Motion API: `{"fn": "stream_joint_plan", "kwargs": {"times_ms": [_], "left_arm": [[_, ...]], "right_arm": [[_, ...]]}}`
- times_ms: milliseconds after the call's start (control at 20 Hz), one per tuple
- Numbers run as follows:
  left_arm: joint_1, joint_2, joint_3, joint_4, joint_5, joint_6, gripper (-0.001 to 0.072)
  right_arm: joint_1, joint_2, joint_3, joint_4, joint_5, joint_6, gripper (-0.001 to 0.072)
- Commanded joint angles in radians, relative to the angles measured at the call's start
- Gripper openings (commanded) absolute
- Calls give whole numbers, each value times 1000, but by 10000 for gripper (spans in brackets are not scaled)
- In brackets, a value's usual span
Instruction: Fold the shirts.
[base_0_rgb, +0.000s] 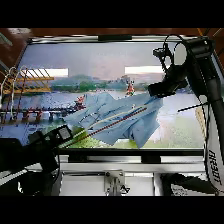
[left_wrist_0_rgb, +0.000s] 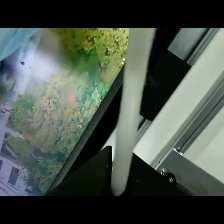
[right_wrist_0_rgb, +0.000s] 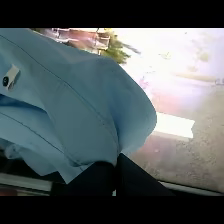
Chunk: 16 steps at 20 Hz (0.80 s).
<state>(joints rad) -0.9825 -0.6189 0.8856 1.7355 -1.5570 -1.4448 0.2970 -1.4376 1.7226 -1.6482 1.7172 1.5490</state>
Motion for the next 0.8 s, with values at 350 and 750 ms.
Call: {"fn": "stream_joint_plan", "kwargs": {"times_ms": [350,750], "left_arm": [[85,-155,-11,40,188,107,49],[85,-146,-8,19,119,176,49]], "right_arm": [[-2,45,1,43,-32,-6,77],[-2,45,44,30,-49,-24,77]]}}
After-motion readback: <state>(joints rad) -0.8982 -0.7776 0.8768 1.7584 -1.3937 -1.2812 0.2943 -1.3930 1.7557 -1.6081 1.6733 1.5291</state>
